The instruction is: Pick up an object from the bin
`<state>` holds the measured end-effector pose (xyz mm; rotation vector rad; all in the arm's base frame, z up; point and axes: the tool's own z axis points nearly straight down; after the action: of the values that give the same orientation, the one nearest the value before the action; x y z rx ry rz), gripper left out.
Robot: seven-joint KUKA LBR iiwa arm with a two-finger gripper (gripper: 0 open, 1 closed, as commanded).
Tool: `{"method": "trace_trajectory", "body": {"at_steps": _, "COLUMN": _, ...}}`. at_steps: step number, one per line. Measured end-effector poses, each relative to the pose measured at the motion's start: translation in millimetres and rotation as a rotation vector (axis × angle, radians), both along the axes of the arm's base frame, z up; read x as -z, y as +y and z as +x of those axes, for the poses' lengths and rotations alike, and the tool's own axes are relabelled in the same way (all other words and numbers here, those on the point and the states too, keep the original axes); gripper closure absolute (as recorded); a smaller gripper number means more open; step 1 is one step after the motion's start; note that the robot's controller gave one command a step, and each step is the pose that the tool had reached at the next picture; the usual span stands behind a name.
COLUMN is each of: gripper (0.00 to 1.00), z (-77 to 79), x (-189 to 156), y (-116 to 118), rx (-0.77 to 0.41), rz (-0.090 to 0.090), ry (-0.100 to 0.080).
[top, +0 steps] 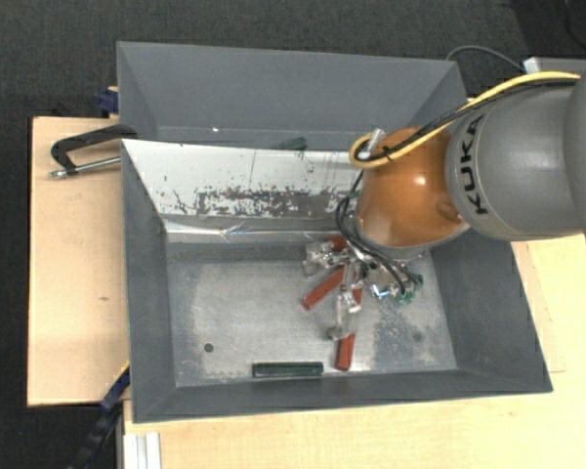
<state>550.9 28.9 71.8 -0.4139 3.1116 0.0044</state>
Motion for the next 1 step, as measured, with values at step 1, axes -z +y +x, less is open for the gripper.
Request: {"method": "trace_trajectory", "body": {"at_steps": 1, "gripper": 1.00, "z": 4.7, "x": -13.2, "y": -65.3, "rx": -0.005, "rz": -0.001, "ry": -0.004}}
